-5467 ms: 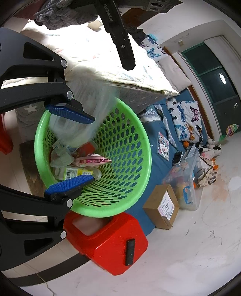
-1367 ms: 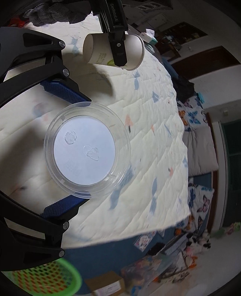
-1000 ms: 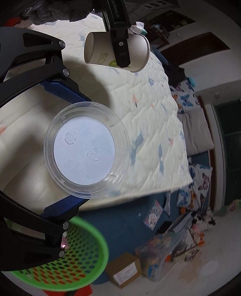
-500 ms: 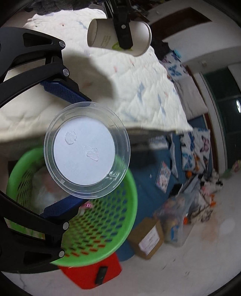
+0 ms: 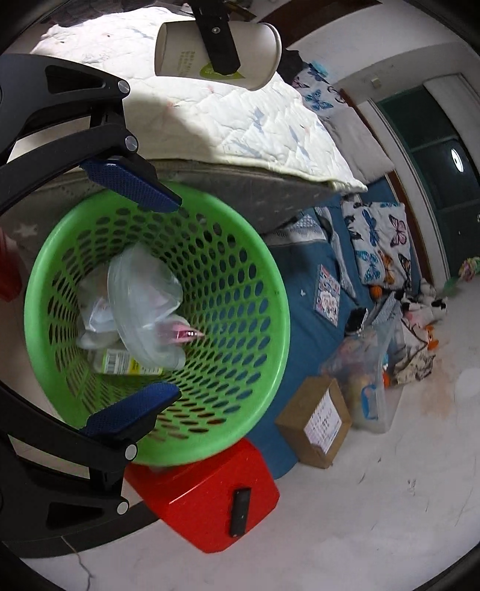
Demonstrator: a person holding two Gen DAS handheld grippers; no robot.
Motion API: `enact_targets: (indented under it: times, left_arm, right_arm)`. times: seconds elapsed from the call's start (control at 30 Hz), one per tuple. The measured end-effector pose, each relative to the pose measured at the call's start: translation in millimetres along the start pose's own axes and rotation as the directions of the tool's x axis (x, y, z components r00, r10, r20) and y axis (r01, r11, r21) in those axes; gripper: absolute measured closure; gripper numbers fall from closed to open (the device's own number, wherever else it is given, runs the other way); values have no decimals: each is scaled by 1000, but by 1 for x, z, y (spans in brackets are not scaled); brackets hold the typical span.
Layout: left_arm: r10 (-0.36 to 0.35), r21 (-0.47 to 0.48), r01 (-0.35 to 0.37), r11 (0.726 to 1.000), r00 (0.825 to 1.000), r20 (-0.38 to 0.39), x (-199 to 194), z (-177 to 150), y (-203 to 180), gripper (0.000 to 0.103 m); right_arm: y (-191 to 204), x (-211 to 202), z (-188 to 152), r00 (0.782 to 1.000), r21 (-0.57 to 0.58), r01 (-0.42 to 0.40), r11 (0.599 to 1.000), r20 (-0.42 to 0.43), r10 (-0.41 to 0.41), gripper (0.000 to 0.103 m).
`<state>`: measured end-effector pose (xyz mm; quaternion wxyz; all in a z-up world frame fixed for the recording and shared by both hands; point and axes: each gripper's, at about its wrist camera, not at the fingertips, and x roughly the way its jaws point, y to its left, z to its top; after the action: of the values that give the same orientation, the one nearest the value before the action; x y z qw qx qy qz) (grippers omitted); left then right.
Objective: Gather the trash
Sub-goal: 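Carry the paper cup over the green basket and open the left gripper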
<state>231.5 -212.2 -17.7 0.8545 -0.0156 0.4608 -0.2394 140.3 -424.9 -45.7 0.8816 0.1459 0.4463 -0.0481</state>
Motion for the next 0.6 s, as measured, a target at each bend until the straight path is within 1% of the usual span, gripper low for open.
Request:
enact_targets:
  times: [0.3,0.43,0.6]
  left_arm:
    - [-34,70,36,997,999,-31,16,1,-36,37]
    - [-57,103,62,993,997,-57,26,1,-50,37]
    - [-66,132,78,988,994,-89,38,-2,-64,36]
  right_arm:
    - [-20,-16,-6,1000,33,16,999,18,-16,10]
    - [-28,-25,-13,1000,49,18,999,25,-19,10]
    - [-35,-33,-18,999,68,21,997,31,-23,10]
